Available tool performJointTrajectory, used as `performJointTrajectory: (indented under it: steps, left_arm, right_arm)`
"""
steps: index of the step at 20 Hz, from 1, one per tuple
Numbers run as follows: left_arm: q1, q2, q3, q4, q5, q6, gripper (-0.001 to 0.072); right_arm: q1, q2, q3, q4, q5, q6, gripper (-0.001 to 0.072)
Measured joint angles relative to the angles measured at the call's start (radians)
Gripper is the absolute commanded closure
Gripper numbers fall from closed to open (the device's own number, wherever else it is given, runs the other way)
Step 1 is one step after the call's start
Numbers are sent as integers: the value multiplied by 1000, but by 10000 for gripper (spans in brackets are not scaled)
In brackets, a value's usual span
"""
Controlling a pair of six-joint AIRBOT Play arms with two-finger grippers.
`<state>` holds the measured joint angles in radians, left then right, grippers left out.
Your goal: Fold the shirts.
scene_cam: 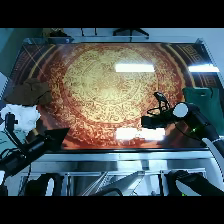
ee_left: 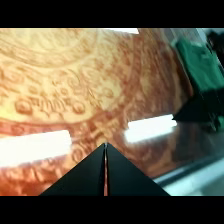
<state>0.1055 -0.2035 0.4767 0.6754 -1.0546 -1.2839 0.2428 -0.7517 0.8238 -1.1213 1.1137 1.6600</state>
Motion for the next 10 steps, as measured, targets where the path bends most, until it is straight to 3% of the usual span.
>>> performJointTrajectory:
  steps: [5,6,7,8,9,10]
  left_arm:
    - [7,-240,59,143,269,0,691]
    - [21,-320,101,213,344,1,689]
    - [44,-403,151,278,402,1,563]
    - [79,-500,217,338,447,2,213]
    - [119,-597,287,381,477,4,-2]
    - [164,-702,364,415,490,3,-2]
  right_arm:
    - [0,-23,0,0,-67,0,686]
    - [0,-27,0,0,-82,0,595]
    - [0,-31,0,0,-96,0,386]
    - [0,-34,0,0,-108,0,297]
    - [0,-35,0,0,-119,0,297]
    - [0,-37,0,0,-130,0,297]
